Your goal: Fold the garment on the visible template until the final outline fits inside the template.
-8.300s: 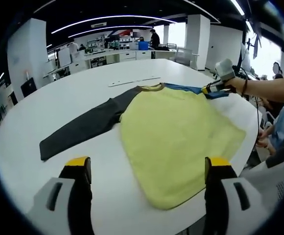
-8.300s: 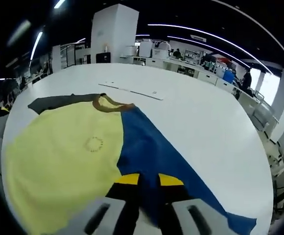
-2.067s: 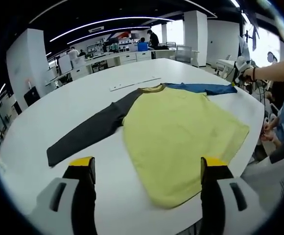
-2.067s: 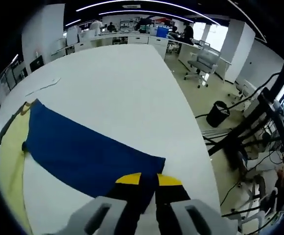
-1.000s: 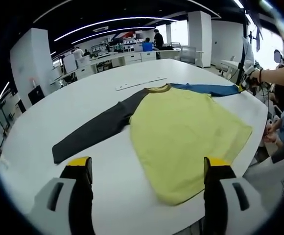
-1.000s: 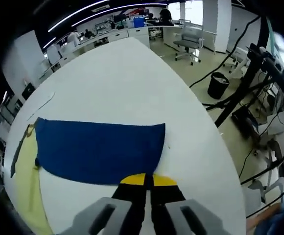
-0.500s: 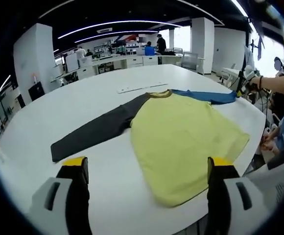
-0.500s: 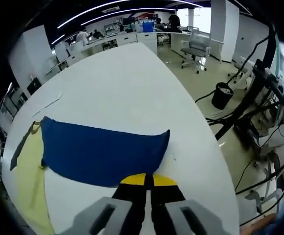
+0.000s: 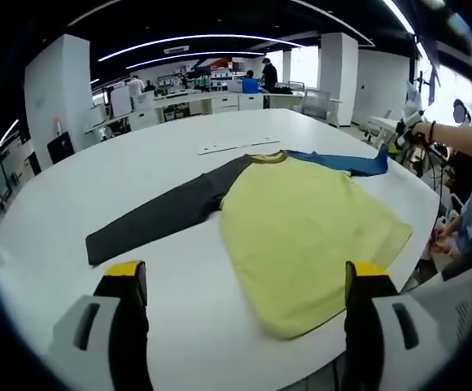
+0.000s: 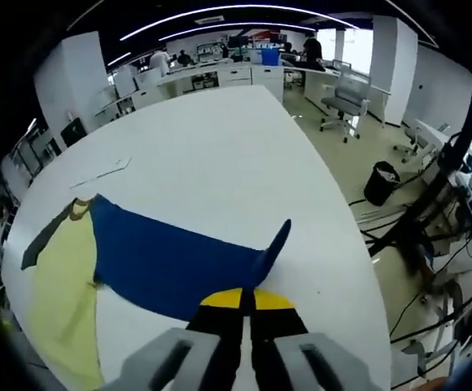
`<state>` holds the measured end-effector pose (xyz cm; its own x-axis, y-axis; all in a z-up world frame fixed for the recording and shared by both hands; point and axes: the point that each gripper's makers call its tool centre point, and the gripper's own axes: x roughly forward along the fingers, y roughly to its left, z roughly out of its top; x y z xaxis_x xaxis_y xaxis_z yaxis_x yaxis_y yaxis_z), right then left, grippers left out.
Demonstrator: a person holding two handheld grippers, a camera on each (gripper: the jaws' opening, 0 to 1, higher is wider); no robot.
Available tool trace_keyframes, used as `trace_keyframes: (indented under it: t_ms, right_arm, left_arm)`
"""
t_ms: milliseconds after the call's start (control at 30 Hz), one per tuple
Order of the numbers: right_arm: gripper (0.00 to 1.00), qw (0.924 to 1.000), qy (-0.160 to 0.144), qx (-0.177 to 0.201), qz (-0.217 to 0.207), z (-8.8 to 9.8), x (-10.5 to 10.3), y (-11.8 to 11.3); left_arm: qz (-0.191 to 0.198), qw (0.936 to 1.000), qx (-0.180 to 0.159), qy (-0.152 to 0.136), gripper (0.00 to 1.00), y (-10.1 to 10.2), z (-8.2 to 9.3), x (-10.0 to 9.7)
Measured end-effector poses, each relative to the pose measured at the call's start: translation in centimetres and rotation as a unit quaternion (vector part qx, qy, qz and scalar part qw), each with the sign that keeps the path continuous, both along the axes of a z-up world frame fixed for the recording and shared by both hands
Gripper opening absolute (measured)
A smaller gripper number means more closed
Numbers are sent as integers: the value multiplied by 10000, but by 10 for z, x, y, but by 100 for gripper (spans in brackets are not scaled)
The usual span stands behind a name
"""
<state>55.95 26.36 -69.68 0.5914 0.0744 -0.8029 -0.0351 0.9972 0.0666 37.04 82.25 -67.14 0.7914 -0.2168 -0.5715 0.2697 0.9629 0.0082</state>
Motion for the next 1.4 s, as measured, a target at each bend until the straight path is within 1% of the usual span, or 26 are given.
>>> trace_keyframes:
  t_ms: [200, 400, 600, 767, 833, 967, 1067, 1167, 1400]
  right_arm:
    - [0, 9996, -92, 52, 246, 8, 7, 22]
    - [0, 9985, -186, 80, 503, 18, 15, 45]
    - [0, 9965, -307, 115, 775, 26, 28, 69]
    - [0, 9948, -299, 101, 968, 25, 37, 84]
    - [0, 9939, -313, 152, 1049, 25, 41, 94]
    - [0, 9923, -314, 155, 1189, 25, 44, 108]
    - [0, 9906, -326, 204, 1316, 27, 47, 123]
    - [0, 9879, -352, 156, 1500, 28, 49, 137]
    - [0, 9839, -347, 180, 1743, 28, 53, 166]
  left_arm:
    - [-66, 10000, -51, -37, 99, -3, 0, -2]
    - [-106, 9998, -89, -104, 99, -5, 4, -1]
    - [-145, 9998, -129, -93, 99, -6, 5, 0]
    - [-203, 9997, -164, -7, 99, -8, 2, -3]
    - [-242, 9995, -205, 18, 99, -10, 1, -5]
    - [-304, 9993, -239, -11, 99, -13, 3, -6]
    - [-312, 9991, -294, -49, 99, -15, 5, -5]
    - [-348, 9989, -314, -30, 99, -17, 5, -5]
    - [-451, 9982, -394, -71, 99, -24, 8, -4]
